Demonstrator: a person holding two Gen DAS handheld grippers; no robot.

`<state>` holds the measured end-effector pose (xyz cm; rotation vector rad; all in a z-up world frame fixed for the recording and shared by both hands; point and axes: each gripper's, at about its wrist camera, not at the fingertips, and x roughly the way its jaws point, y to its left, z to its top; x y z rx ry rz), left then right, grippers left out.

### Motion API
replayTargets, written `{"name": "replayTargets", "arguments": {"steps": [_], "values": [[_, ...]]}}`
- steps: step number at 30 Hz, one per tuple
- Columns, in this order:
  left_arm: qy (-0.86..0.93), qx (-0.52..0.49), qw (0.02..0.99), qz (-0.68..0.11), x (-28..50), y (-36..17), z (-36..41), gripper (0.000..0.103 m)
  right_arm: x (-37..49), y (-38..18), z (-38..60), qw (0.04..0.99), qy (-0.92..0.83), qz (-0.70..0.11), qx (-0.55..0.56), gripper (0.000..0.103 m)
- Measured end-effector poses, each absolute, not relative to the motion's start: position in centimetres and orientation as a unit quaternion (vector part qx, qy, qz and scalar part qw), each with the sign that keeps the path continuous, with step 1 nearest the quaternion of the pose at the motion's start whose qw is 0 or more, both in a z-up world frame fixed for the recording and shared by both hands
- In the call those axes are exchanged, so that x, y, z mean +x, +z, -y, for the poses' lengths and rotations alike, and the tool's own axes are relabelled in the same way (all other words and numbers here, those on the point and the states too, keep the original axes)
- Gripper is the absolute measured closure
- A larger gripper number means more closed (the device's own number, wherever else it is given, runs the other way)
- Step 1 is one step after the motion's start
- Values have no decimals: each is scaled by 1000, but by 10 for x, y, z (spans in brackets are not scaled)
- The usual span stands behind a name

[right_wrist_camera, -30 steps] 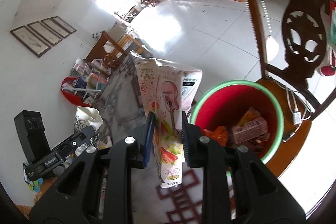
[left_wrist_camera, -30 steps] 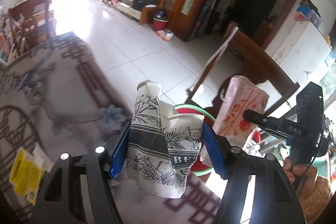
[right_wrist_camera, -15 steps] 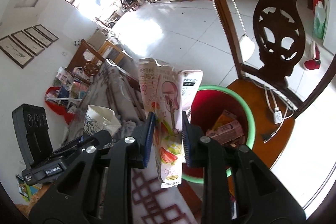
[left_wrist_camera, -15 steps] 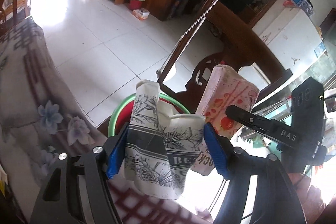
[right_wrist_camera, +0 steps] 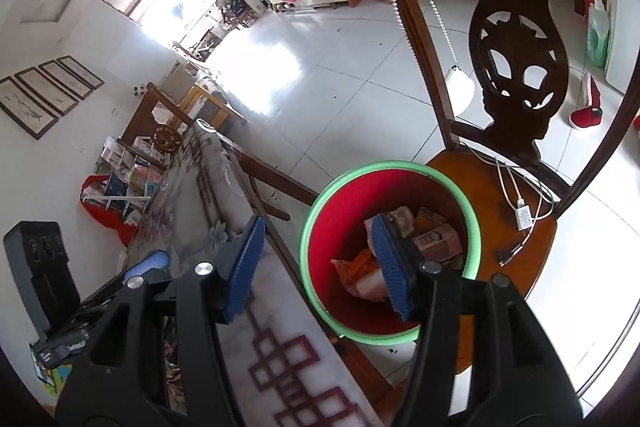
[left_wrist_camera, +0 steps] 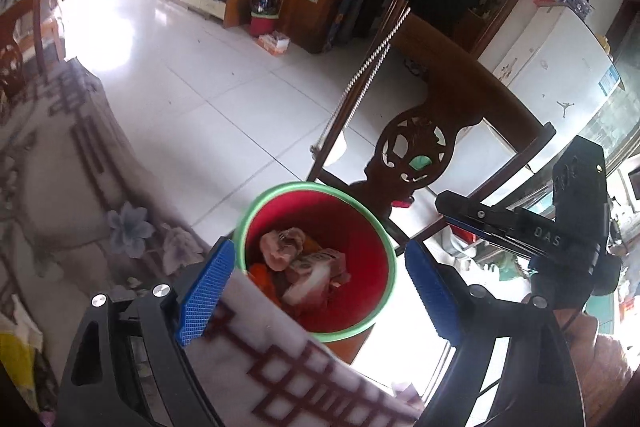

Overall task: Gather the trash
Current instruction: 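Carry the cup and pink carton to the red bucket and open both tools, then move both open tools back over the table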

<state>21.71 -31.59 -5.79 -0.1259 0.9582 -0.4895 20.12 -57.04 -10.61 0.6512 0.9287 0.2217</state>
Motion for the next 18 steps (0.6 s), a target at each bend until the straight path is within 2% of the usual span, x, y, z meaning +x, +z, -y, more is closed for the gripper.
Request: {"name": "replayTargets", "arguments": {"steps": [9,15,18], "values": [[-212,-74,867,-445,187,-51,279,20,189,-100,532,837,121,-449,289,43],[-194,-86,870,-445,154,-55,240,20,178,-96,486,833,144,-460,270,42],[-185,-94,872,-444,137,-57,216,20,171,-91,459,834,157,-461,259,38]]}}
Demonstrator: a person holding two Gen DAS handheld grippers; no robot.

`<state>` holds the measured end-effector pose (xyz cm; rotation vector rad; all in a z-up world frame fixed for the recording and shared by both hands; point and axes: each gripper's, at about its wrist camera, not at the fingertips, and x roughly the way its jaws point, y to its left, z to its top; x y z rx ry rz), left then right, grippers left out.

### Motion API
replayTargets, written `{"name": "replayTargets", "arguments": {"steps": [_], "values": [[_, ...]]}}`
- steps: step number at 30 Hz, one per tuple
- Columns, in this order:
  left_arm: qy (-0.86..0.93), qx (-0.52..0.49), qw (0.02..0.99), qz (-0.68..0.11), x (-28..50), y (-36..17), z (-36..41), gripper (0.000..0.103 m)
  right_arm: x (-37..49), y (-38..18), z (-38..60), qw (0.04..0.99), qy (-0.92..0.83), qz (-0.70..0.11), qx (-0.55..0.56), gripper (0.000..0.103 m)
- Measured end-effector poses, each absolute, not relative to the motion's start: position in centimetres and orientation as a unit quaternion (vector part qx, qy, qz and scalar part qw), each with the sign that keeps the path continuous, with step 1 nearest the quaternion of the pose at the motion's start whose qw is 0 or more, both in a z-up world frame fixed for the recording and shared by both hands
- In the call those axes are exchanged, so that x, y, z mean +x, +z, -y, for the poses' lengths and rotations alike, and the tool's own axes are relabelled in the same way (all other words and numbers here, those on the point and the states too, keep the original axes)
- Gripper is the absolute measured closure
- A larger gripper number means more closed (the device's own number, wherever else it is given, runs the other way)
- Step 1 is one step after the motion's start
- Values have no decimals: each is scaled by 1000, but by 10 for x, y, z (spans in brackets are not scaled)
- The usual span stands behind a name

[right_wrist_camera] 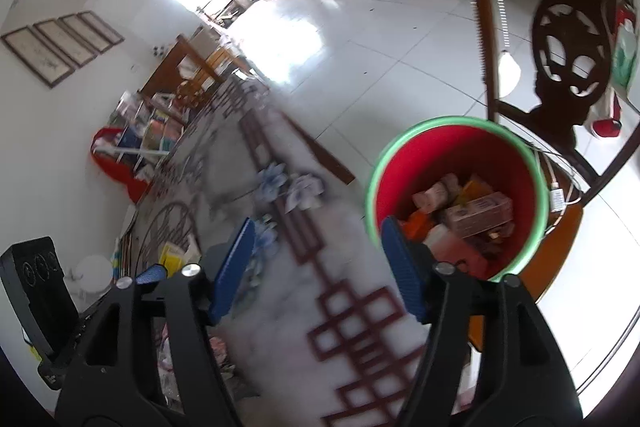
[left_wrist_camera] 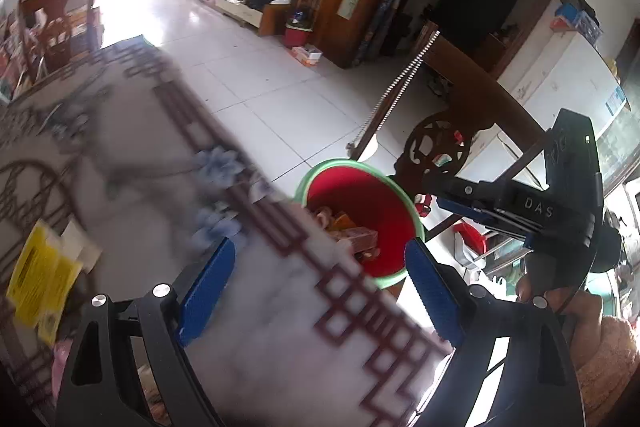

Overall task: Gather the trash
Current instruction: 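Move both open tools back over the table, then grasp the white-blue wrapper with the left tool while the right tool grasps the clear plastic bottle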

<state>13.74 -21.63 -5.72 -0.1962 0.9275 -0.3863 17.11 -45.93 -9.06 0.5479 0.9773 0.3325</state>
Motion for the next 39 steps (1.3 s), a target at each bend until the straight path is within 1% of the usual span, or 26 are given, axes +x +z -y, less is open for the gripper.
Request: {"name": "replayTargets", "arguments": {"steps": [6,10,16,21,24,26,28,30,32,33,34,37,38,39], "values": [[-164,-109,876,-441,101,-61,158,20,153,-90,395,827,184,-477,235,37],[-129,-114,883,-437,68,-61,101,20,140,-87,348,821,213,-487,208,37],[-44,-112,883,-454,10,-71,2,20,107,-79,261,808,286,-497,135,37],[31,-128,870,-474,-33,-86,-71,20,59,-94,169,757,379,-530,40,37],[58,-159,860,-481,-55,-97,-101,20,31,-109,117,714,430,-552,-29,31],[66,-178,853,-487,-68,-104,-114,20,15,-114,89,695,456,-551,-72,29],[74,-187,844,-497,-78,-114,-122,20,5,-118,70,681,471,-550,-109,22],[76,-196,838,-504,-90,-121,-127,20,-5,-128,50,669,471,-550,-164,22],[75,-202,831,-512,-100,-130,-127,20,-14,-135,41,662,476,-546,-192,24],[74,-203,829,-516,-103,-134,-126,20,-18,-138,39,662,474,-542,-207,36],[72,-207,827,-519,-109,-136,-124,20,-22,-141,36,662,473,-539,-219,39],[61,-218,819,-528,-118,-146,-119,20,-22,-138,40,671,461,-544,-204,42],[55,-219,816,-532,-119,-149,-115,20,-20,-138,41,677,453,-546,-196,44],[47,-219,814,-537,-119,-152,-109,20,-16,-137,44,684,443,-550,-182,48]]}}
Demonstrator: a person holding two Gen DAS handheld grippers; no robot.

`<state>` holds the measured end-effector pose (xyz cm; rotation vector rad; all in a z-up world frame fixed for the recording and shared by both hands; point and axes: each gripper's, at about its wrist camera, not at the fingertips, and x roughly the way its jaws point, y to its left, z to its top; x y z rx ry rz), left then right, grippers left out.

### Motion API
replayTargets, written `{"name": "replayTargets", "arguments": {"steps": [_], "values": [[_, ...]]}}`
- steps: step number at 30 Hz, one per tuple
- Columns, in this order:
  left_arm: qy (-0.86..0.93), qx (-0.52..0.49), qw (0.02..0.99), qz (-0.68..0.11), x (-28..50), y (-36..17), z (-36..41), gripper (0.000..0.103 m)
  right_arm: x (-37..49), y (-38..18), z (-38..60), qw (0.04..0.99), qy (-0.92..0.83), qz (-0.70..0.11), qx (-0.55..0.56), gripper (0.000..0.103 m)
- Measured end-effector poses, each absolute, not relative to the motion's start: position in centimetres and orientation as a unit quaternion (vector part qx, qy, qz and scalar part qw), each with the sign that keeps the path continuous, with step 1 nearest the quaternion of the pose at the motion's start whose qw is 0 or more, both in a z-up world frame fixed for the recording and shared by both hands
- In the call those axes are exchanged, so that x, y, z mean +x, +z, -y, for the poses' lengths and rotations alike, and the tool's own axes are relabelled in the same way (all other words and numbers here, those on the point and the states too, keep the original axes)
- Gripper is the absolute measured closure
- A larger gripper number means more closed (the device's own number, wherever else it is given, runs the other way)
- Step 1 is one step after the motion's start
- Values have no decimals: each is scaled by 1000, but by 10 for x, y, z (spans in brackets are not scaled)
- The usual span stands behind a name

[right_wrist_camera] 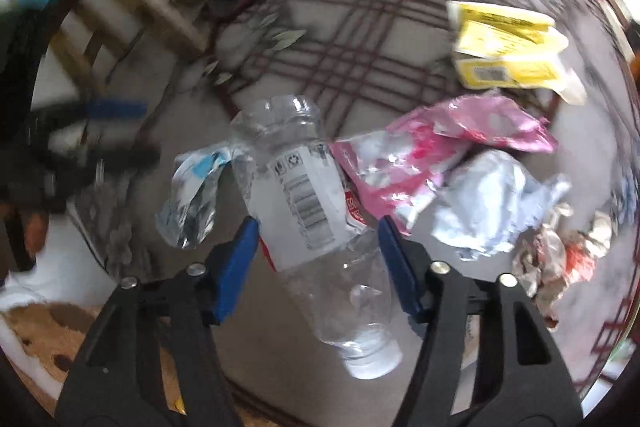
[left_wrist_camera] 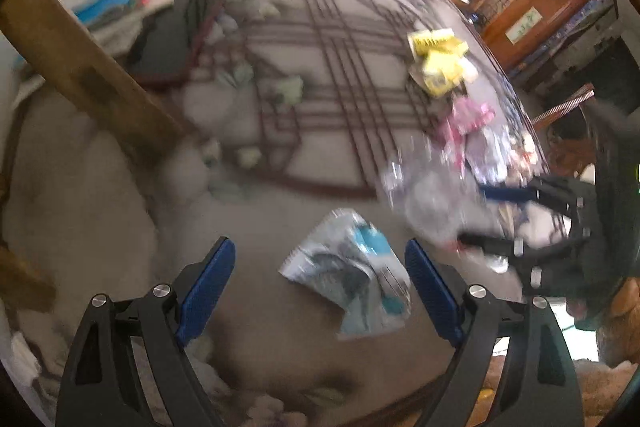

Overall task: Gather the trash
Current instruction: 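Grasp the white-blue wrapper with the left tool while the right tool grasps the clear plastic bottle, then lift the wrapper and bottle off the table toward the red bucket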

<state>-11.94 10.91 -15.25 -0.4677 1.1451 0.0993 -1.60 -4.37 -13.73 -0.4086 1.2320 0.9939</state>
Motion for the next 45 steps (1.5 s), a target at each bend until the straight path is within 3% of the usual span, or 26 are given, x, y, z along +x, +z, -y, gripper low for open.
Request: {"name": "replayTargets", "arguments": {"steps": [3,8,10,12,14,17,20,27,41,43,45], "values": [[32,-217,810,-544,-117,-162,-94,20,-2,-137,53,706,409,-559,-148,69],[19,-213,803,-556,-105,-177,-80,20,4,-139,63,708,400,-568,-124,67],[14,-205,800,-563,-103,-181,-76,23,2,-138,65,709,400,-568,-119,58],[7,-211,797,-566,-103,-187,-74,44,2,-135,69,713,400,-565,-113,54],[8,-213,799,-562,-105,-188,-75,52,1,-130,74,715,402,-562,-107,53],[7,-224,802,-554,-108,-185,-83,72,0,-128,70,715,407,-560,-104,52],[21,-228,808,-543,-108,-179,-92,73,1,-130,64,708,411,-564,-108,51],[35,-235,820,-521,-102,-167,-103,73,0,-140,42,692,427,-569,-121,38],[41,-240,825,-510,-100,-161,-104,73,-8,-163,22,666,434,-591,-139,35],[41,-239,826,-510,-99,-161,-104,72,-9,-162,25,669,435,-589,-127,41],[42,-238,827,-508,-98,-159,-105,72,-7,-158,30,673,437,-587,-110,41]]}}
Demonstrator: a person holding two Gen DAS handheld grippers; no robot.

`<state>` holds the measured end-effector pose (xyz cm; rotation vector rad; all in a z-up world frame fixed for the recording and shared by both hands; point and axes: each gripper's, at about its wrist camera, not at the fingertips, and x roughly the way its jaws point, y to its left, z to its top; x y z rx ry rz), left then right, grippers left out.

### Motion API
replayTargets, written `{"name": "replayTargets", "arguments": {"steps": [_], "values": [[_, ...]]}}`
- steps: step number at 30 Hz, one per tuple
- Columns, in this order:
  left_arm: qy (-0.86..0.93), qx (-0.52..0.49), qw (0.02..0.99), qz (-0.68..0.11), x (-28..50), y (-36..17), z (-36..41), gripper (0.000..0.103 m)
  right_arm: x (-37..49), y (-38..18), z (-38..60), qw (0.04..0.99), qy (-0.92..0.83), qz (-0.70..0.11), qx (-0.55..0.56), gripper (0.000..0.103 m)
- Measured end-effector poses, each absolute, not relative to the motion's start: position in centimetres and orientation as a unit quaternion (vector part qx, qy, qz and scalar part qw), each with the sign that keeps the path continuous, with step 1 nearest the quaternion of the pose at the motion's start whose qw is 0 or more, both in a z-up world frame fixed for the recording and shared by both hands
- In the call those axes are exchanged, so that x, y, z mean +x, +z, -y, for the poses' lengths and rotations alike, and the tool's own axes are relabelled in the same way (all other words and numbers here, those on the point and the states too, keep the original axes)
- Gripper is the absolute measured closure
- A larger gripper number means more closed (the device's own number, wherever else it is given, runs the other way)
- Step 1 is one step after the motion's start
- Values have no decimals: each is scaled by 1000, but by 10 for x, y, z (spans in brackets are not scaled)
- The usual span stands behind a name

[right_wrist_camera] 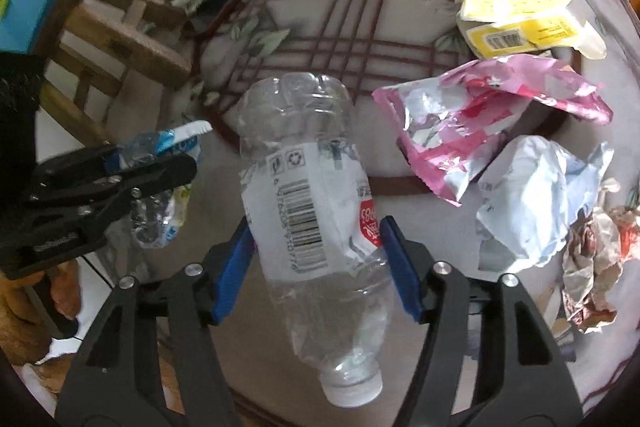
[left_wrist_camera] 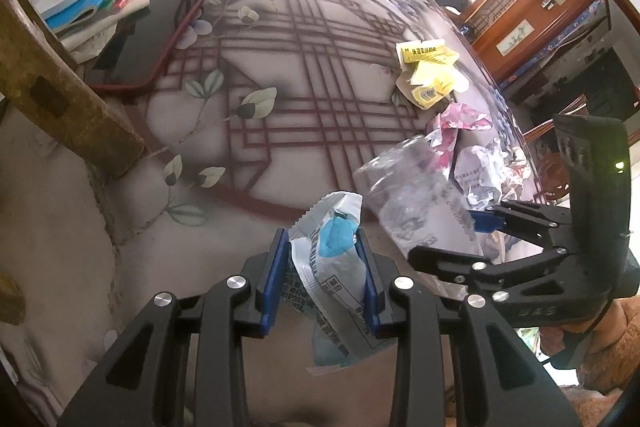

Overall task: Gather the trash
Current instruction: 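Lift the wrapper and bottle off the table toward the red bucket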

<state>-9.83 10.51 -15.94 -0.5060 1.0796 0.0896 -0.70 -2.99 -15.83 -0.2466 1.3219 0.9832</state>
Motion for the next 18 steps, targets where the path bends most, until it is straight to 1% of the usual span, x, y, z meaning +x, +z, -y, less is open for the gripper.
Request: {"name": "replayTargets", "arguments": {"steps": [10,18], "values": [[30,-244,840,-484,-80,-141,-103,72,13,-105,72,726,424,-541,-26,42],[-2,-238,858,-456,-47,-118,-81,72,31,-78,102,760,403,-510,24,42]]}}
